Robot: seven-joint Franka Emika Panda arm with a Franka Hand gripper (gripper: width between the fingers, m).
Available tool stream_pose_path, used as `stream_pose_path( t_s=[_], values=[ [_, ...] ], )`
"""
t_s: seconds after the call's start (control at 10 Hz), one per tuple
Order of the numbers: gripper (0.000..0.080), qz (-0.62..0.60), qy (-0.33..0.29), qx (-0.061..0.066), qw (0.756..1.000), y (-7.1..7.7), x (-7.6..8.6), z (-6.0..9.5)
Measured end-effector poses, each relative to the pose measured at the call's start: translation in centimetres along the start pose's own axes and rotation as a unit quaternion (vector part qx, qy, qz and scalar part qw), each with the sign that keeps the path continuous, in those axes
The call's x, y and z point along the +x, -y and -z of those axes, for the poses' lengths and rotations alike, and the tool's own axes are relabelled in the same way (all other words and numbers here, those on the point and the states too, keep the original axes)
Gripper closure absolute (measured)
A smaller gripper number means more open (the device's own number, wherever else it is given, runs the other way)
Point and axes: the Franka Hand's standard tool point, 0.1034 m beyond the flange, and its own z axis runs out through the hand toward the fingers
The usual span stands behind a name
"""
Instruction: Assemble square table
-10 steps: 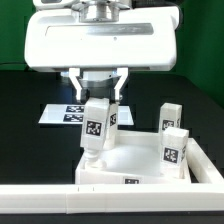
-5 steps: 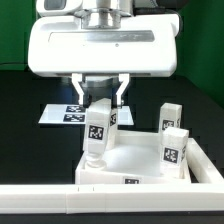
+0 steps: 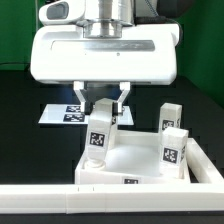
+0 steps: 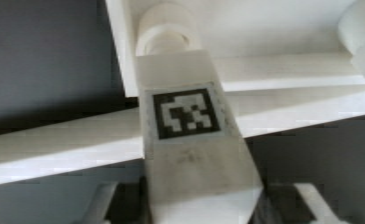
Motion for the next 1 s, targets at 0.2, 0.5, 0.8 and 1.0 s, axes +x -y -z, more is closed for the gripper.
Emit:
stream_pose_path(
  t_s=[0.2,0.5,0.8,1.0],
  values=[
    [0.0515,0.002,0.001,-0.001,1.000,0.10,-0.24,-0.29],
    [0.0515,0.005,-0.012,-0.003,1.000,0.23,-0.19,-0.56],
    [0.0515,0.005,-0.013,-0.003,1.000,0.25,-0.16,-0.57],
    [0.0280,0.005,-0.013,-0.003,1.000,0.20,-0.17,-0.59]
  ],
)
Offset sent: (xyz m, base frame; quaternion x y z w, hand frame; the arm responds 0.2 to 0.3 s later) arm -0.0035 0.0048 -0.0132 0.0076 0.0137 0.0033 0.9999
